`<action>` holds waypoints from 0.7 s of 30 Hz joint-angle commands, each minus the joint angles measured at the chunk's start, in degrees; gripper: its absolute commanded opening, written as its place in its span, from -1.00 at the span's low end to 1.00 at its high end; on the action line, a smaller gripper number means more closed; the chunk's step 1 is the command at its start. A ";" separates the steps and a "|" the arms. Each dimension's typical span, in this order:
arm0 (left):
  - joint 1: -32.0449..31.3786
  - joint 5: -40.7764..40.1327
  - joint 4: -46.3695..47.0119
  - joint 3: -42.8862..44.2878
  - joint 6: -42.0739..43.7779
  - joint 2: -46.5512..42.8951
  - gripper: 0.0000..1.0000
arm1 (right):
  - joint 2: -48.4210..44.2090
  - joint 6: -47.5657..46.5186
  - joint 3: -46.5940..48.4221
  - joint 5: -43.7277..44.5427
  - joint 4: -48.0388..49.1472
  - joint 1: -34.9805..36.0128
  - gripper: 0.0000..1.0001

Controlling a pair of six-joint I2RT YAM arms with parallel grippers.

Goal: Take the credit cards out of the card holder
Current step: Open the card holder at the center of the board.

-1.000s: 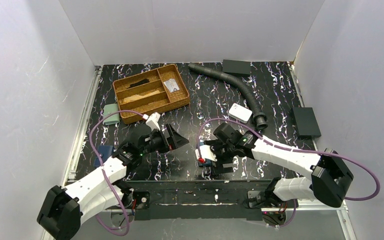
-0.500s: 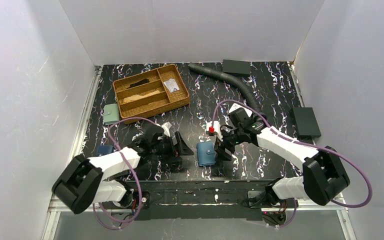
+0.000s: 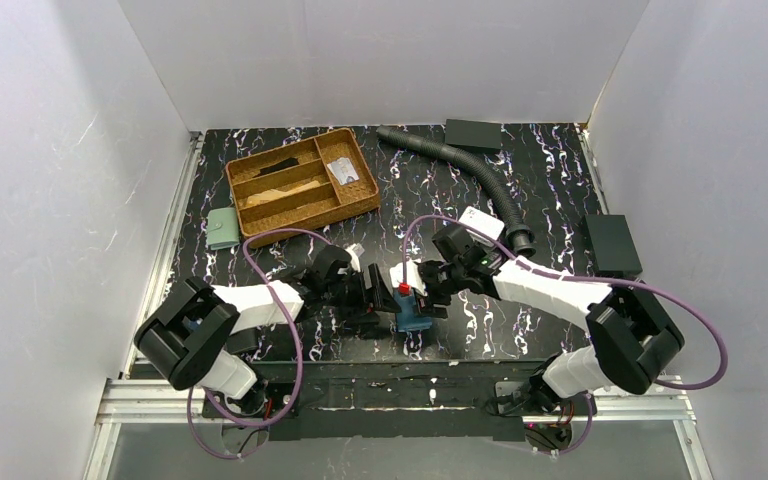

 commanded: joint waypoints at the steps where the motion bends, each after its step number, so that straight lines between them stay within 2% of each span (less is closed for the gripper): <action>1: -0.37 -3.69 -1.27 0.67 0.28 2.00 0.35 | 1.32 -0.99 -1.68 1.06 5.68 -0.04 0.42; 8: -0.62 -3.86 -0.38 0.68 -0.18 4.85 0.23 | 2.68 -1.35 -2.17 0.88 4.02 -0.87 0.17; 21: -1.26 -5.09 0.71 0.65 0.25 7.95 0.19 | 5.75 -1.58 -1.56 0.33 1.24 -2.59 -0.25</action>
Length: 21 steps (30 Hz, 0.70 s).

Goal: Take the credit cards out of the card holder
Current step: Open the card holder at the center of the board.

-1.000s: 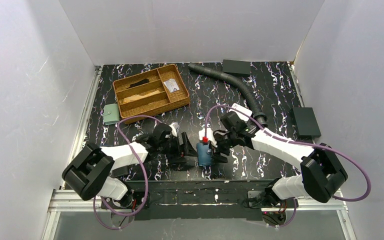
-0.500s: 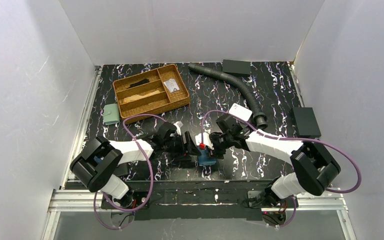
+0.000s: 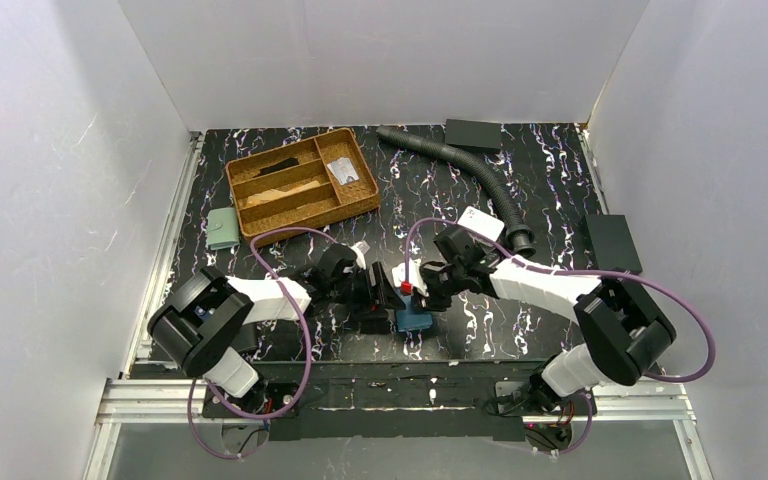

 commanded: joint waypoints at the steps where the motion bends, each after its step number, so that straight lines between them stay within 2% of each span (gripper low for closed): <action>1: -0.69 -4.57 -4.50 -0.37 1.86 3.47 0.19 | 2.77 -1.35 0.58 2.38 -2.42 -0.51 -0.30; 7: -1.60 -5.48 -4.10 0.45 1.98 6.39 0.19 | 3.34 -1.21 1.37 1.92 -3.39 -1.03 -0.60; 12: -1.70 -7.57 -4.10 0.07 1.86 8.20 -0.08 | 2.48 -0.84 1.95 -0.93 -4.50 -2.46 -0.83; 15: -1.69 -7.92 -4.10 0.09 1.95 9.90 -0.35 | 0.72 -0.90 1.57 -2.02 -4.35 -3.39 -0.89; 19: -1.74 -8.61 -4.15 0.31 2.00 12.89 -0.91 | -0.53 -1.54 0.99 -2.69 -4.66 -4.40 -0.95; 21: -1.72 -9.16 -4.21 0.16 2.20 13.84 -1.00 | -0.74 -2.30 1.27 -2.53 -5.63 -4.79 -0.96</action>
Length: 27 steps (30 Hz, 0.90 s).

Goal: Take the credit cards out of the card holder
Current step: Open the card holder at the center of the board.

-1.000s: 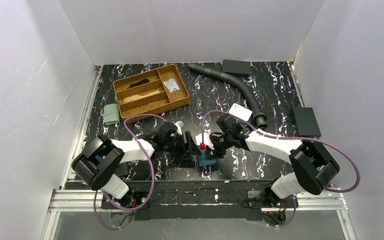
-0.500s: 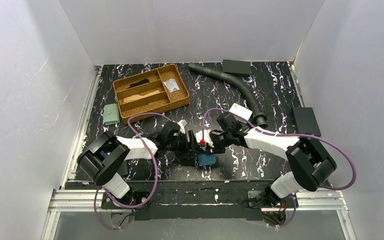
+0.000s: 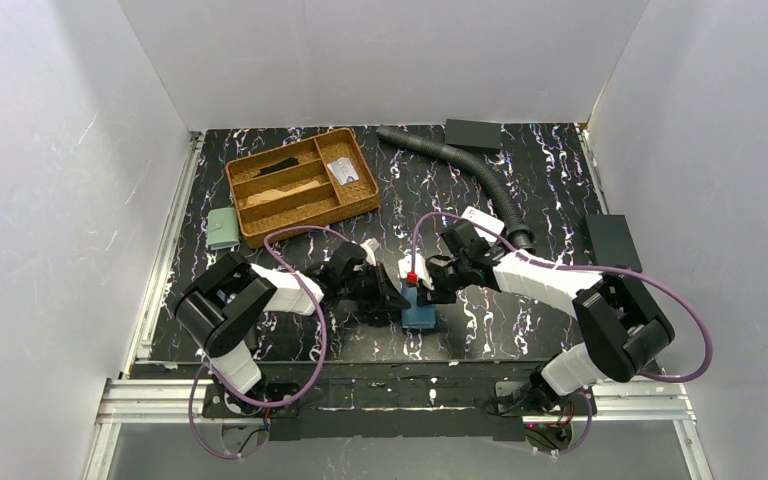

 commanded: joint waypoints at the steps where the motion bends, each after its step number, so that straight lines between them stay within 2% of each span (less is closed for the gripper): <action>1: -0.40 -9.51 -11.24 -2.83 3.99 6.13 -1.00 | -1.91 -2.49 0.25 0.85 -4.04 -1.54 -0.97; 13: 0.10 -13.67 -11.23 -5.79 3.99 3.10 -1.00 | -5.79 -9.59 2.58 0.11 -13.00 -8.66 -0.97; 17: 0.14 -15.10 -11.24 -7.02 5.19 -2.45 -1.00 | -5.17 -10.89 3.06 2.83 -14.36 -11.91 -0.96; 19: 0.14 -15.39 -11.21 -7.56 6.42 -6.23 -1.00 | -3.71 -10.93 3.68 3.23 -15.73 -13.63 -0.89; 20: 0.12 -15.31 -11.20 -7.72 7.37 -8.04 -0.90 | -2.80 -10.77 4.11 3.27 -16.22 -14.20 -0.83; 24: 0.11 -15.22 -11.20 -8.34 9.42 -13.92 -0.34 | 0.38 -8.03 4.94 3.44 -15.94 -14.64 -0.38; 27: 0.20 -15.88 -11.26 -9.43 10.08 -18.22 -0.10 | 0.87 -4.83 5.75 2.92 -14.83 -15.05 -0.25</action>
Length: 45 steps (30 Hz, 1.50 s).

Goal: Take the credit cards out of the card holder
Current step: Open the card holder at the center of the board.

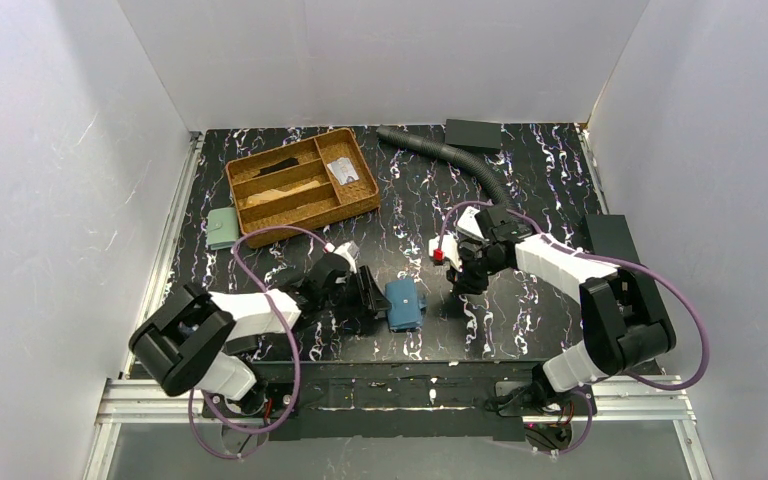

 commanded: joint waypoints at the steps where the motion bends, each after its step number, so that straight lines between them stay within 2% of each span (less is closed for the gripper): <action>1: 0.36 -4.95 -6.08 -2.49 4.79 -6.46 -0.05 | 0.88 3.69 2.95 -2.13 -1.08 -0.80 -0.21; 4: 0.55 -5.13 -6.60 -3.93 6.26 -11.38 0.00 | -0.27 4.32 3.83 -7.50 -2.61 -2.57 -0.07; 6: 0.60 -5.20 -7.30 -4.91 7.10 -15.21 0.15 | -0.94 4.28 3.97 -12.38 -3.84 -3.38 0.08; 8: 0.70 -4.67 -8.45 -5.38 7.51 -19.43 0.37 | -1.22 4.33 4.02 -16.89 -4.69 -3.74 0.28; 11: 1.44 -2.95 -9.01 -6.45 3.61 -22.89 0.93 | -0.96 6.40 4.13 -21.28 -4.35 -3.73 0.51; 12: 1.96 -2.40 -8.94 -7.00 1.88 -23.76 0.96 | -0.64 7.04 4.34 -22.06 -4.28 -3.75 0.54; 16: 2.77 0.66 -8.97 -7.63 -0.84 -25.77 0.97 | 0.96 11.90 6.09 -22.00 -3.17 -3.80 0.57; 19: 2.48 2.65 -12.61 -4.61 0.66 -24.43 0.92 | 1.41 17.48 7.27 -17.76 -0.78 -3.96 0.57; 20: 1.36 1.19 -18.66 -2.15 2.18 -23.25 0.87 | 1.36 18.49 7.64 -15.99 -0.43 -4.17 0.57; 23: -5.36 -10.25 -35.56 7.62 7.25 -19.03 0.85 | 0.72 21.43 7.85 -12.41 1.16 -5.25 0.58; 25: -9.82 -18.19 -42.41 12.26 8.07 -16.78 0.83 | 0.18 22.43 7.81 -11.71 1.77 -6.20 0.59; 28: -14.65 -25.61 -48.29 17.58 7.32 -12.81 0.85 | -0.31 23.16 7.51 -10.88 2.56 -7.21 0.60; 31: -17.97 -29.93 -51.73 22.45 4.37 -7.64 0.83 | -0.23 23.47 7.61 -10.06 2.75 -7.60 0.60; 33: -19.43 -31.51 -54.98 26.49 1.72 -2.34 0.74 | -0.13 23.57 7.61 -9.71 2.74 -7.68 0.60; 35: -20.75 -33.43 -60.83 32.12 -1.77 3.93 0.66 | -0.09 23.58 7.63 -9.42 2.74 -7.79 0.60; 39: -23.64 -37.60 -73.89 46.49 -4.55 16.18 0.68 | 0.06 23.63 7.57 -8.91 2.82 -7.97 0.61; 42: -25.78 -39.05 -76.57 52.02 -3.99 20.10 0.68 | 0.25 23.49 7.66 -8.52 2.77 -8.06 0.61; 45: -26.74 -39.41 -75.83 53.87 -3.41 20.56 0.68 | 0.52 23.41 7.69 -8.34 2.63 -8.06 0.61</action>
